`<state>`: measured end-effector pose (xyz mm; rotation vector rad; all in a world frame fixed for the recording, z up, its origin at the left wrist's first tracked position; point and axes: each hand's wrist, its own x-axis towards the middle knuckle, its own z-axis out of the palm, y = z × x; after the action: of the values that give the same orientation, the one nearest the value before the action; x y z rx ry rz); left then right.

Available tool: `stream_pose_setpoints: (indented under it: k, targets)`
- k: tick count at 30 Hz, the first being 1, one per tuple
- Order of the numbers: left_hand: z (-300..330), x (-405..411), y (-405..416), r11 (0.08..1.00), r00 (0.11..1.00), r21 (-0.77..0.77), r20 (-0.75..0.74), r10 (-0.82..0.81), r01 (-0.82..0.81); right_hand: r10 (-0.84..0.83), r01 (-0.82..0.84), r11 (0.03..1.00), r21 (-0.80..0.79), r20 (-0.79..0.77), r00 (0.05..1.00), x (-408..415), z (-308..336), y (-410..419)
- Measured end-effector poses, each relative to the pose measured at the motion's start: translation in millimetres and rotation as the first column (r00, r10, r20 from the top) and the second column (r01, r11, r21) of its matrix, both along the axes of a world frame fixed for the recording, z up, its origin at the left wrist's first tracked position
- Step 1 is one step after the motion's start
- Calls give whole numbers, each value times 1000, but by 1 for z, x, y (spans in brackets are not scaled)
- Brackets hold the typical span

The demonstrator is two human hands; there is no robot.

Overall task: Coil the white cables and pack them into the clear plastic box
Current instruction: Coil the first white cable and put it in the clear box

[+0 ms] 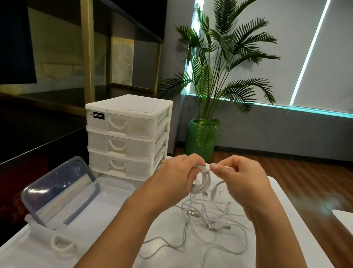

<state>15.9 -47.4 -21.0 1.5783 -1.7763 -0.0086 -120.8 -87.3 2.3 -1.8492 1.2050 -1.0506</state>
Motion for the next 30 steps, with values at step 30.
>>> stream_pose_setpoints:
  k: [30]
  targets:
    - [1, -18, 4, 881, 956, -447, -159, -246, 152, 147, -311, 931, 191, 584, 798, -1, -1, -1]
